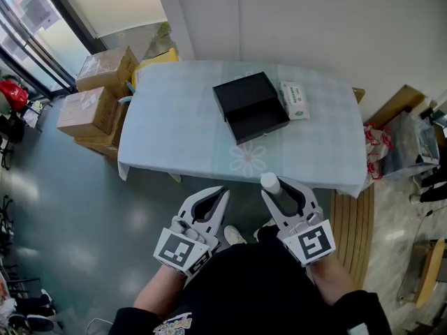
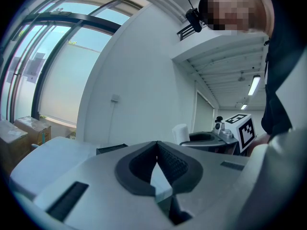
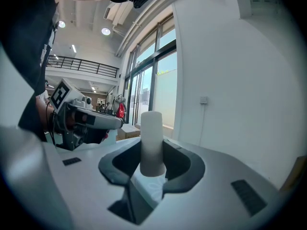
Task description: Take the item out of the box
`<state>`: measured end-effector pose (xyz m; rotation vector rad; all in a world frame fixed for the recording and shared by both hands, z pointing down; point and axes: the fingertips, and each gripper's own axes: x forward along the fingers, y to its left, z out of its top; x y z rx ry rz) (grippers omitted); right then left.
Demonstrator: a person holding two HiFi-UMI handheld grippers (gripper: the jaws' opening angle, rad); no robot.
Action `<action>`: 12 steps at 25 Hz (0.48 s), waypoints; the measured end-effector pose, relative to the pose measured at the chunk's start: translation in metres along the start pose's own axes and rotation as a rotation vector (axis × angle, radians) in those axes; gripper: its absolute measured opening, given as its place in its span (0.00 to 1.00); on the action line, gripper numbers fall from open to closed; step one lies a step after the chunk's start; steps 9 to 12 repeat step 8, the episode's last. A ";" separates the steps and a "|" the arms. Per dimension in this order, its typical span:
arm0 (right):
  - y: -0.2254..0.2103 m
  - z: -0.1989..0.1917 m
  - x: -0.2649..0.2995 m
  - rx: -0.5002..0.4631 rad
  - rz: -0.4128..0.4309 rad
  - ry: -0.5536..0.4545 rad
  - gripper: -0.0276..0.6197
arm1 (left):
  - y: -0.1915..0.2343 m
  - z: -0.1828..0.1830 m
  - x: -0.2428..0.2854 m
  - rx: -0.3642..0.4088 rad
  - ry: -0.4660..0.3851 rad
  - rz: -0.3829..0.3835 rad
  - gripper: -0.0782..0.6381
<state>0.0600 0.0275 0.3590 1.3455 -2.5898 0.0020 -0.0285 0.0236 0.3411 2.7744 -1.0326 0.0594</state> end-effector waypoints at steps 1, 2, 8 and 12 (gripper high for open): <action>0.000 0.000 0.001 -0.001 0.001 0.001 0.26 | 0.000 0.000 0.001 -0.006 0.002 -0.001 0.12; 0.000 0.000 0.001 0.000 0.001 0.002 0.26 | 0.000 0.000 0.001 -0.014 0.005 -0.002 0.12; 0.002 -0.003 0.006 -0.004 0.009 0.008 0.26 | 0.006 -0.003 0.002 0.003 -0.004 0.002 0.12; 0.002 -0.003 0.006 -0.004 0.009 0.008 0.26 | 0.006 -0.003 0.002 0.003 -0.004 0.002 0.12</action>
